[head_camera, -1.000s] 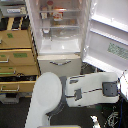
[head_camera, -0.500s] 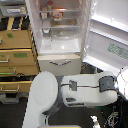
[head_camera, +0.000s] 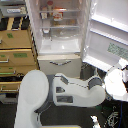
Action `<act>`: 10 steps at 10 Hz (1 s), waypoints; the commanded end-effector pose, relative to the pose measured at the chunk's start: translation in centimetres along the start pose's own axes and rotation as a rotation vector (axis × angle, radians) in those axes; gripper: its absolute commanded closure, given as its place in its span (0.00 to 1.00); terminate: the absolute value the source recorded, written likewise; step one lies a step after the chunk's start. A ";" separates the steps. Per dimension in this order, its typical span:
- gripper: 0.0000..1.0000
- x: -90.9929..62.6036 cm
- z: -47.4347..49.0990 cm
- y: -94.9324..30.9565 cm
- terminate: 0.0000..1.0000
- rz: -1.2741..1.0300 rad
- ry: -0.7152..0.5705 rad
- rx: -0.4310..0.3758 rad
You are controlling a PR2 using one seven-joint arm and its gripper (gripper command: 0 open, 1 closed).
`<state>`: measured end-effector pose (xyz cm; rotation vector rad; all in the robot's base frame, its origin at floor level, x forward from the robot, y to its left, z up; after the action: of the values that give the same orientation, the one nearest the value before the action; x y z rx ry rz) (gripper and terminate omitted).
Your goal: Opening the fridge
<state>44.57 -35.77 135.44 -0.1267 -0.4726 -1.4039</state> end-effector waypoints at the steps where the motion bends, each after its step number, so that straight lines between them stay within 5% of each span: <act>1: 0.00 -74.0 -20.3 31.7 0.00 0.675 0.026 0.115; 10: 0.00 -84.5 -13.7 11.5 0.00 0.787 0.116 0.128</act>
<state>68.21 14.63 103.66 -0.1078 -0.4065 -0.6388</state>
